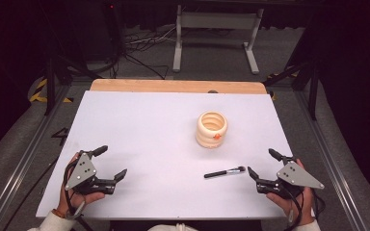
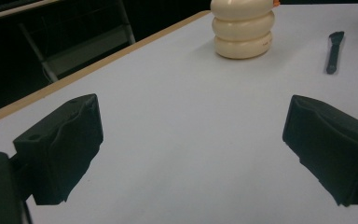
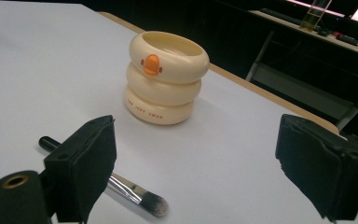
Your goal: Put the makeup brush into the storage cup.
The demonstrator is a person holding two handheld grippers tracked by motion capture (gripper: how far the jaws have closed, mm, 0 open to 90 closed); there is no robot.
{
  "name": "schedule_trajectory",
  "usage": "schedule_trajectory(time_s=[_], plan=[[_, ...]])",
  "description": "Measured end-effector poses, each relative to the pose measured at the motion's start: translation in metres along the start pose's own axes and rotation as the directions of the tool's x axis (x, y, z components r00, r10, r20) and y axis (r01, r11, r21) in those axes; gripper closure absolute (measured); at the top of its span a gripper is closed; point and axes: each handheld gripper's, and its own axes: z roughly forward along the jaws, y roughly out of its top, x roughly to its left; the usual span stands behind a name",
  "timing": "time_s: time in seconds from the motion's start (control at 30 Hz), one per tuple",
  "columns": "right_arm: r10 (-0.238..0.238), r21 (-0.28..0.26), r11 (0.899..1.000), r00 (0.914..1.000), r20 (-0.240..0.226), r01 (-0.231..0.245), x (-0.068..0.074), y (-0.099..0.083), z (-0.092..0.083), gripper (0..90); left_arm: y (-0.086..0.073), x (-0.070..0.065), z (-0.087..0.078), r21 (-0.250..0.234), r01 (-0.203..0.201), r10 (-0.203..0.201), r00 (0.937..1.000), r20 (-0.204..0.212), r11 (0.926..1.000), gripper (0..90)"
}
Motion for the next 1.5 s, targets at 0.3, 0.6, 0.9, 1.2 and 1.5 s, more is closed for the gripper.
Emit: schedule_trajectory(time_s=[0.3, 0.6, 0.9, 1.2, 1.5], plan=[[-0.060, 0.132, 0.988, 0.9868, -0.150, 0.080, -0.007, 0.022, 0.008, 15.6, 0.002, -0.007, 0.008, 0.023, -0.021, 0.020, 0.9988, 0.044, 0.9995, 6.2], [-0.165, 0.382, 0.872, 0.9187, -0.359, 0.306, -0.001, 0.043, 0.047, 7.8, -0.005, -0.011, 0.014, 0.072, -0.015, 0.009, 0.9968, 0.080, 0.9973, 6.6], [-0.190, 0.480, 0.758, 0.8527, -0.487, 0.442, 0.010, 0.038, 0.081, 12.2, -0.007, -0.012, 0.017, 0.091, -0.012, 0.003, 0.9950, 0.099, 0.9957, 7.0], [-0.233, 0.483, 0.653, 0.7614, -0.605, 0.583, 0.022, 0.039, 0.109, 32.8, -0.009, -0.012, 0.019, 0.103, -0.017, 0.006, 0.9935, 0.114, 0.9946, 7.4], [-0.242, 0.491, 0.537, 0.6826, -0.689, 0.686, 0.023, 0.033, 0.128, 50.2, -0.010, -0.013, 0.020, 0.113, -0.026, 0.012, 0.9922, 0.124, 0.9933, 7.7]])
